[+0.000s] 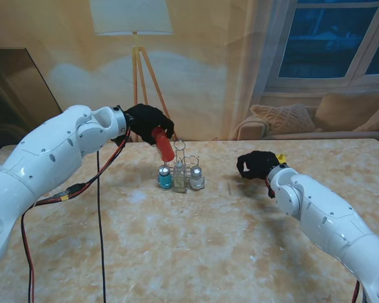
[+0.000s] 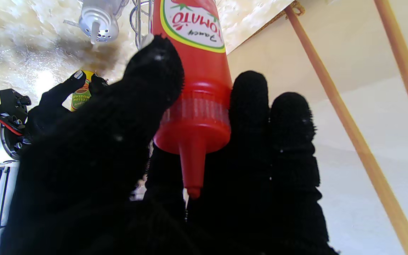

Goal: Place the seasoning bottles into the rack

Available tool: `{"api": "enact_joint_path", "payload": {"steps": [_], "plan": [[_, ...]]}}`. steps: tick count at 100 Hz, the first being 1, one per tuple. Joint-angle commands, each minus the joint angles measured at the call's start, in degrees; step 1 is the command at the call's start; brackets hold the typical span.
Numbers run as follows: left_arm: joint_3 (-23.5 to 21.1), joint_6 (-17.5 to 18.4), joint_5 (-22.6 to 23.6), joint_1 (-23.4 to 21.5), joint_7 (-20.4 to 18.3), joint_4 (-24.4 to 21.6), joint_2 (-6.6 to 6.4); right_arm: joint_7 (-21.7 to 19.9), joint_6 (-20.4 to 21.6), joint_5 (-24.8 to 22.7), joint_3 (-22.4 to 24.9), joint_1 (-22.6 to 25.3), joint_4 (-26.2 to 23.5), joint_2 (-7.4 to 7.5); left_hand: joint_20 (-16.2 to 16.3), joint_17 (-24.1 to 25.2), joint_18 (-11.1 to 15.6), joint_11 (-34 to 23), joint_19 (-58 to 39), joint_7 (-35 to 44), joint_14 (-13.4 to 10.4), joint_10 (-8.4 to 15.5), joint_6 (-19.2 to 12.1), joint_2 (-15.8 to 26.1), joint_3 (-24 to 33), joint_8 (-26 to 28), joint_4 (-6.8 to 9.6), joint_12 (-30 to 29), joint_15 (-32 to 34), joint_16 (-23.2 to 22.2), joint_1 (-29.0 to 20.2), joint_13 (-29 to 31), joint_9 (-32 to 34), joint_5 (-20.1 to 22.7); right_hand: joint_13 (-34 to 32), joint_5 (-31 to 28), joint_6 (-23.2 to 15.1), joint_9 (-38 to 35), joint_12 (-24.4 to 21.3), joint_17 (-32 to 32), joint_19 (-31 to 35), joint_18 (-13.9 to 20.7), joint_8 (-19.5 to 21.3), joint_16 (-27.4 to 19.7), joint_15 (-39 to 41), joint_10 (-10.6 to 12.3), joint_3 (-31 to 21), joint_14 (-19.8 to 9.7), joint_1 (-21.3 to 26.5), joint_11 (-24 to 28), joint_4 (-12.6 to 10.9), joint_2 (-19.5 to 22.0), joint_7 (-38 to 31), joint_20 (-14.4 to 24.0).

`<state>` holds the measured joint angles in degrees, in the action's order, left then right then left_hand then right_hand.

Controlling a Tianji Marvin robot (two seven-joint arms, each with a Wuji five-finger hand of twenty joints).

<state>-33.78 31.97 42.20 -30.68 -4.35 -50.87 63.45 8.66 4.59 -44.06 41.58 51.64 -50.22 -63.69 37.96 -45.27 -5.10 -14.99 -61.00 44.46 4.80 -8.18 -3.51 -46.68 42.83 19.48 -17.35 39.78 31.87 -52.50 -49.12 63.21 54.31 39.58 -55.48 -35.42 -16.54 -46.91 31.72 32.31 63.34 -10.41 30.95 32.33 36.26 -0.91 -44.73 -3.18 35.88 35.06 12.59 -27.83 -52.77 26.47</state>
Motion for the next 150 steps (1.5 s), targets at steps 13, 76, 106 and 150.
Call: {"api": "enact_joint_path", "payload": {"steps": [13, 76, 106, 150], "plan": [[1.58, -0.39, -1.02, 1.52, -0.07, 1.46, 1.18, -0.53, 0.12, 0.04, -0.34, 0.14, 0.23, -0.52, 1.1, 0.67, 1.97, -6.5, 0.9, 13.44, -2.34, 3.08, -0.5, 7.4, 3.9, 4.95, 2.75, 3.91, 1.22, -1.32, -8.76, 0.36, 6.13, 6.53, -0.84, -1.2, -0.57, -1.26, 0.12, 0.15, -0.01, 0.03, 0.4, -0.13, -0.03, 1.25, -0.83, -0.48, 0.91, 0.19, -1.0, -1.23, -0.95, -0.03], [10.91, -0.62, -7.16, 6.96, 3.33, 13.05, 6.47, -0.51, 0.1, 0.13, -0.68, 0.01, 0.55, -0.54, 1.13, 0.77, 1.99, -6.33, 0.99, 12.96, -2.26, 2.83, -0.28, 7.85, 3.6, 4.73, 2.82, 4.02, 1.14, -1.43, -8.8, 0.07, 5.65, 6.22, -0.82, -1.18, -0.58, -1.23, 0.11, 0.35, 0.07, 0.08, 0.38, -0.14, -0.04, 1.29, -0.89, -0.4, 0.91, 0.21, -0.98, -1.21, -0.94, 0.01], [16.09, 0.68, -10.48, 9.6, 4.84, 21.23, 10.81, -0.55, 0.05, 0.17, -0.73, -0.05, 0.62, -0.55, 1.1, 1.05, 2.1, -6.16, 1.19, 12.75, -2.3, 2.77, -0.37, 8.32, 3.41, 4.59, 2.86, 4.05, 1.08, -1.54, -8.91, -0.14, 5.29, 6.01, -0.76, -1.13, -0.56, -1.24, 0.09, 0.27, -0.02, 0.14, 0.39, -0.16, -0.08, 1.29, -0.9, -0.47, 0.89, 0.2, -0.98, -1.19, -0.94, -0.03], [20.72, 3.82, -13.51, 12.33, 3.59, 28.45, 15.39, -0.43, 0.11, 0.55, -1.17, -0.39, 1.15, -0.71, 1.15, 1.17, 1.93, -5.8, 1.3, 12.47, -2.28, 3.03, -0.64, 9.08, 2.95, 4.33, 2.94, 3.93, 1.38, -2.33, -9.2, -0.57, 5.18, 6.03, -0.82, -1.2, -0.4, -1.25, 0.09, 0.33, 0.01, 0.15, 0.36, -0.18, -0.1, 1.22, -0.87, -0.45, 0.92, 0.21, -0.99, -1.2, -0.96, -0.02]]}}
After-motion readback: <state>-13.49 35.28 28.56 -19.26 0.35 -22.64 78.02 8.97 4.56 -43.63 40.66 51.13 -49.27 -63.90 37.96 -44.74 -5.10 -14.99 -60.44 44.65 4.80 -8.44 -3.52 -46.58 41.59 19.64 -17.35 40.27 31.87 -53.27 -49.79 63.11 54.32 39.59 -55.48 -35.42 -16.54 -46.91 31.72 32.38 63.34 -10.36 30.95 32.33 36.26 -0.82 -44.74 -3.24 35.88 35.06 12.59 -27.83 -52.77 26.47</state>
